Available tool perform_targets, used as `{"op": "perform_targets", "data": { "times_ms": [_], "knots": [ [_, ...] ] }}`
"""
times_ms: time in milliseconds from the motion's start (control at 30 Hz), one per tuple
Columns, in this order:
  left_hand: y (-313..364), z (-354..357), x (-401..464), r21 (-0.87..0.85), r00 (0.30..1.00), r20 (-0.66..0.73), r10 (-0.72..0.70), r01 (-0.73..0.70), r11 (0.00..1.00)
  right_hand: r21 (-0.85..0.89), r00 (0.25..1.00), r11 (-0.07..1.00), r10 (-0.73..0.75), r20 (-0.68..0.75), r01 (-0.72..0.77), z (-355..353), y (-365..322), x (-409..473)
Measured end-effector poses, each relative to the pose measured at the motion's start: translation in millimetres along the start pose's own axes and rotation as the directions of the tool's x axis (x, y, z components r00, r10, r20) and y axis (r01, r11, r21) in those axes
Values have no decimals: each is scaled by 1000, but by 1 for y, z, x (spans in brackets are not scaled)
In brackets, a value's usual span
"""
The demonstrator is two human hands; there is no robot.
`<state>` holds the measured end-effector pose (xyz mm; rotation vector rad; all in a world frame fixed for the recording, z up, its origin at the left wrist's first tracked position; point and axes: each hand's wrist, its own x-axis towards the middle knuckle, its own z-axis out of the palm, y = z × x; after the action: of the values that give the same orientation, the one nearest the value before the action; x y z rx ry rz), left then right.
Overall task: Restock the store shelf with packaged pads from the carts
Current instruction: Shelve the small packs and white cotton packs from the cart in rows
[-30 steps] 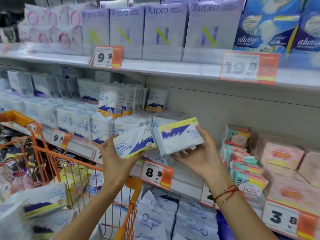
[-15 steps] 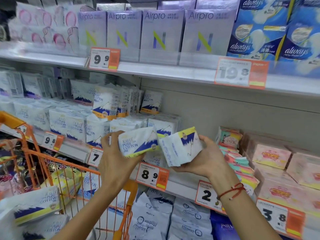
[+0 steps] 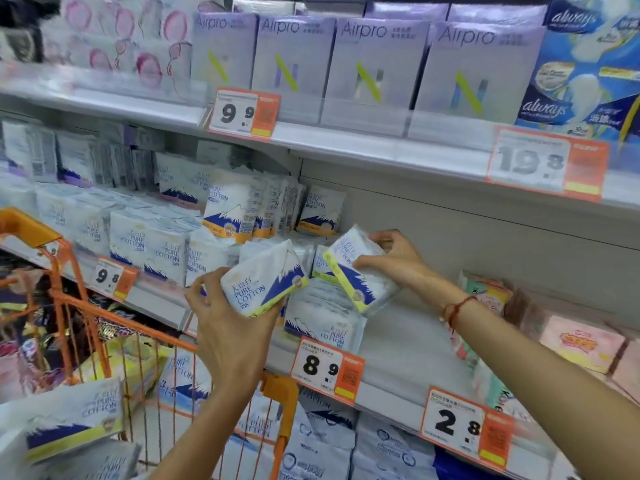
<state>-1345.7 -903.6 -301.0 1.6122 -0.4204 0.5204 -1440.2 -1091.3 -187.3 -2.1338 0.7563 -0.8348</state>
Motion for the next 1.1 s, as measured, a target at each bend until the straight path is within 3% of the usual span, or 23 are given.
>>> {"op": "perform_targets", "data": {
  "times_ms": [100,267,367,467,733,967,1033,1100],
  "knots": [
    [0,0,1,12,1000,10,26,-26,1000,-206,974,955,-195,116,216,8,-7,21],
    [-1,1,1,13,999,19,26,-26,1000,-445,917,809,-275,289,383,30,3,40],
    [-1,2,0,10,999,28,19,-19,1000,-532,897,728,-288,335,433,35,10,42],
    [-1,3,1,21,999,43,11,-12,1000,-650,906,640,-204,371,410,26,15,44],
    [-3,7,3,0,995,94,40,-40,999,-466,899,772,-327,293,433,11,33,36],
    [-2,8,2,-80,984,146,98,-87,993,-542,914,737,-309,261,404,19,39,22],
    [-1,8,2,-101,978,169,119,-103,990,-326,938,881,-339,75,344,22,24,3],
    [0,10,3,-142,970,196,146,-119,983,47,964,966,-249,-94,254,26,7,-22]
  ]
}}
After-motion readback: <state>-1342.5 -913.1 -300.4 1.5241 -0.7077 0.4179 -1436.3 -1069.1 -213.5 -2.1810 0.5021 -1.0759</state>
